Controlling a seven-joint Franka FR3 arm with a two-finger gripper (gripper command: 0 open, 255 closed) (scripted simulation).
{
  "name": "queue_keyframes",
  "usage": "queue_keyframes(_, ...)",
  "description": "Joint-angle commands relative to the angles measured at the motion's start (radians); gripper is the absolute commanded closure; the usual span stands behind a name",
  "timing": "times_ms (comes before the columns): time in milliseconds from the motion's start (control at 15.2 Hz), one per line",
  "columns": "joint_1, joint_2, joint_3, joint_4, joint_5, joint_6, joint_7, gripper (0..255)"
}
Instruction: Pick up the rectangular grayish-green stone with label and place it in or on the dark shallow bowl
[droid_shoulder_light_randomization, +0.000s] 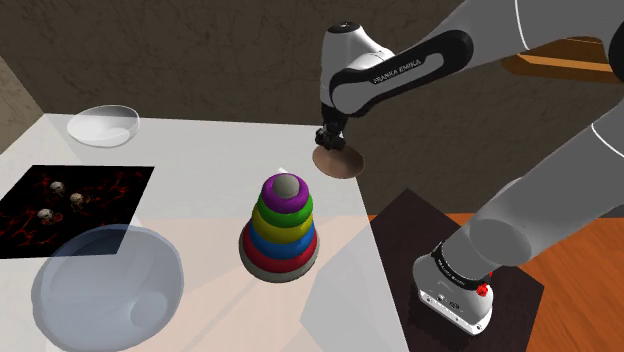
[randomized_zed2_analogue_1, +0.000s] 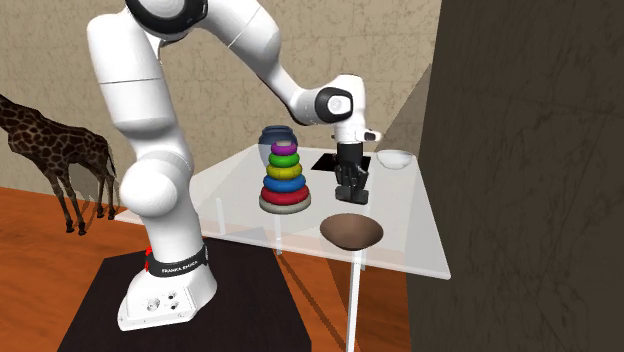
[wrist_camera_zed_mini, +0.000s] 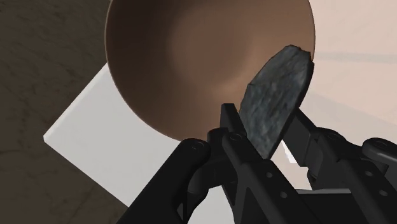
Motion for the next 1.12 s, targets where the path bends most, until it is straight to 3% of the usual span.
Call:
queue_keyframes(0, -0.023, -0.04, -0.029, -0.05, 0.001, 0.019, -0.053, 255)
queue_keyframes(132, -0.041, -0.066, -0.053, -0.082, -0.001, 0.031, -0.093, 255)
queue_keyframes(1056, -0.052, 0.064, -0.052, -0.131, -0.064, 0.203, -0.03, 255)
